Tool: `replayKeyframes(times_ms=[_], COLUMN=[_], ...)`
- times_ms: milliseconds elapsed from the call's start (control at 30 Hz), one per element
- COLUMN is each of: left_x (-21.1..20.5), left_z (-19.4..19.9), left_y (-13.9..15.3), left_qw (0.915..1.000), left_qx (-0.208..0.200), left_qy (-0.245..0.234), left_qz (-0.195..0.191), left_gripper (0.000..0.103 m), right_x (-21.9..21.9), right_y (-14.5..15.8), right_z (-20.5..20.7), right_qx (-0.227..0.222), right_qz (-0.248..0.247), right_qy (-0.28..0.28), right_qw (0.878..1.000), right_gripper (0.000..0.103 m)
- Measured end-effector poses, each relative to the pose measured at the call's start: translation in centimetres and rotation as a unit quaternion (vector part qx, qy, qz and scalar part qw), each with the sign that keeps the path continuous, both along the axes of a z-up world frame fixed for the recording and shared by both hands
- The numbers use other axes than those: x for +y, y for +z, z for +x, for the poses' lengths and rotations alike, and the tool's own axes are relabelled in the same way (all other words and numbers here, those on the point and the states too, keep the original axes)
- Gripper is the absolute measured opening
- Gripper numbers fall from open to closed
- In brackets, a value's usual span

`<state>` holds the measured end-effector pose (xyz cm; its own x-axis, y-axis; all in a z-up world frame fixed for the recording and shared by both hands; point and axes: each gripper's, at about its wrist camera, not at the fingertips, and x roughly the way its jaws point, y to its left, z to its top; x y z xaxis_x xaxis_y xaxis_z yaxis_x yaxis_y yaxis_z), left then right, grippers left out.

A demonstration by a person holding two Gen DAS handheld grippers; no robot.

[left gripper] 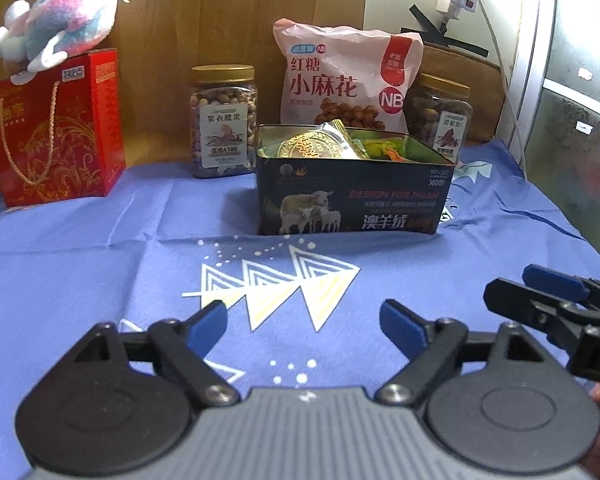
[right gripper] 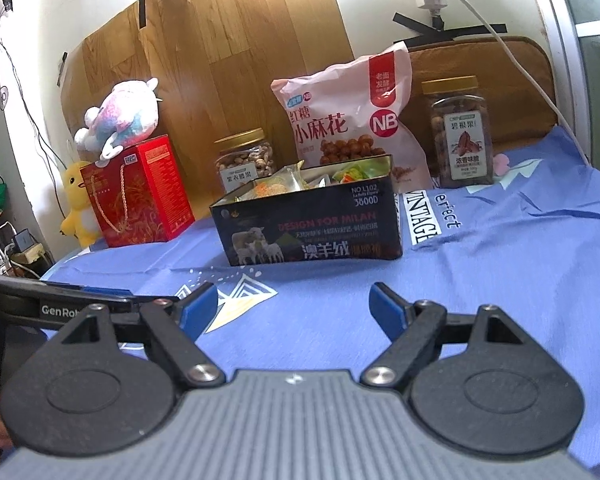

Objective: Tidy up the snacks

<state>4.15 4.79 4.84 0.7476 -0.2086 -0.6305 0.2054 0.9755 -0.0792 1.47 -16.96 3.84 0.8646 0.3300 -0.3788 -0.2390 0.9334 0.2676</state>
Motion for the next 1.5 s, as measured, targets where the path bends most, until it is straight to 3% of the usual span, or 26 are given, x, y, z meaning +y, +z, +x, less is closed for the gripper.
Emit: replayKeyframes(times_ms=[300, 567, 733, 933, 1300, 1500], left_x=[0.7, 0.8, 0.4, 0.6, -0.7, -1.3], left_z=[-1.0, -1.3, -1.4, -1.5, -1.7, -1.9], left_y=[-0.2, -0.2, -0.1, 0.1, 0.3, 0.2], left_qw=[0.9998, 0.9990, 0.9962, 0.9952, 0.9835, 0.9830], left_qx=[-0.009, -0.009, -0.015, -0.029, -0.068, -0.073], left_qy=[0.015, 0.036, 0.057, 0.066, 0.095, 0.089], left_qz=[0.003, 0.025, 0.063, 0.066, 0.138, 0.143], left_gripper=[0.103, 0.103, 0.103, 0.103, 0.103, 0.103], right_x=[0.4, 0.7, 1.0, 1.0, 0.5, 0.2], right_y=[0.3, 0.8, 0.8, 0.7, 0.4, 0.4], right_z=[-0.9, -1.5, -1.4, -1.5, -1.6, -1.7], right_qx=[-0.004, -0.014, -0.013, -0.015, -0.015, -0.019], right_qz=[0.013, 0.018, 0.013, 0.015, 0.023, 0.027], right_qy=[-0.013, -0.022, -0.022, -0.026, -0.037, -0.046], right_qw=[1.000, 1.000, 1.000, 0.999, 0.999, 0.998], right_gripper=[0.090, 0.093, 0.094, 0.094, 0.094, 0.094])
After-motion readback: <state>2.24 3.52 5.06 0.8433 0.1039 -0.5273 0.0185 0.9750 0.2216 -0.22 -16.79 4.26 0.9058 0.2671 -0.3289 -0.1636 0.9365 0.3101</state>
